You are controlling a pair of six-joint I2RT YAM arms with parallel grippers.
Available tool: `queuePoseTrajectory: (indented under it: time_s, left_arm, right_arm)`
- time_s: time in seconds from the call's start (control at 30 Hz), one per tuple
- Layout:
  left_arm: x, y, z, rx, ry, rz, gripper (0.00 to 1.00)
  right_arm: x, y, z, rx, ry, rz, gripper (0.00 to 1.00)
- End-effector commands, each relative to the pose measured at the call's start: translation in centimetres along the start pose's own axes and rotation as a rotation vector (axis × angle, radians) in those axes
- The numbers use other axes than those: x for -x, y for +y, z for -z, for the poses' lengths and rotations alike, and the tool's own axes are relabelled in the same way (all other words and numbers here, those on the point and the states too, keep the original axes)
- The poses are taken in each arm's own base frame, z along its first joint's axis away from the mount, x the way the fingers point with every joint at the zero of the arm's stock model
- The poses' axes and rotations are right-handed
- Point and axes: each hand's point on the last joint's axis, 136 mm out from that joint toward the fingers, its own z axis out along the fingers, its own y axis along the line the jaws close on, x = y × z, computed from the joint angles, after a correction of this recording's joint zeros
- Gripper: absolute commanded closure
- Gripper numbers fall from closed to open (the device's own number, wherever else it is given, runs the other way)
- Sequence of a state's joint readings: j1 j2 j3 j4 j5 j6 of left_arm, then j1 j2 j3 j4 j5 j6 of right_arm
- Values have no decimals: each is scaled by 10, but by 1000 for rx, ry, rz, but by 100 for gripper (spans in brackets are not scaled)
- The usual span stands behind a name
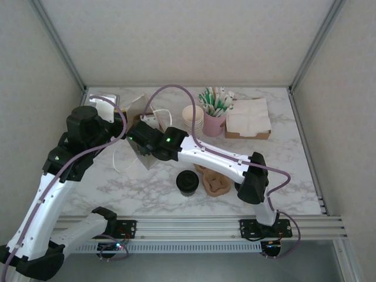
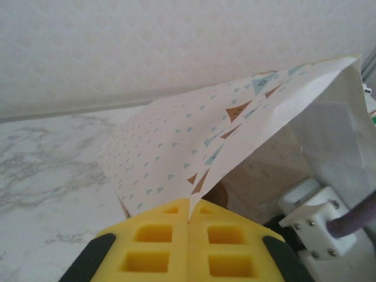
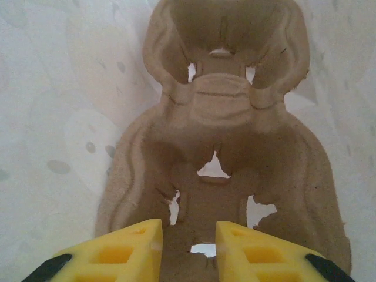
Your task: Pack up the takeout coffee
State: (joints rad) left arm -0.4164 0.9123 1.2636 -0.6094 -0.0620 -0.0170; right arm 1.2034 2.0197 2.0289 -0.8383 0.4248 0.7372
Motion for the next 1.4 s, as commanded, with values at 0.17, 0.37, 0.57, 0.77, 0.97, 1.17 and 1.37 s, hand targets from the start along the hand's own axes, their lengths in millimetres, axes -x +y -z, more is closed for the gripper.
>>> queuePoseTrajectory:
  time_s: [0.17, 0.37, 0.57, 0.77, 0.97, 1.17, 1.37]
  left_arm:
    - [9, -4, 7, -24, -73, 86, 100]
    - [7, -7, 9, -45, -70, 114, 100]
    - [1, -10, 9, -61, -55, 140, 100]
    - [-1, -15, 10, -89, -41, 174, 100]
    - [1, -21, 11, -127, -37, 207, 100]
    - [0, -22, 12, -130, -21, 223, 100]
    - [1, -20, 15, -122, -30, 227, 100]
  right_arm:
    - [-9, -2, -17, -22, -15, -73, 65]
    - [-13, -15, -27, -98, -36, -62, 63]
    - [-14, -24, -37, -164, -55, -39, 58]
    - [-8, -23, -42, -167, -81, -11, 51]
    - [-7, -21, -51, -145, -89, -48, 49]
    - [6, -19, -43, -99, -167, -101, 61]
    - [12, -18, -36, -66, -205, -123, 71]
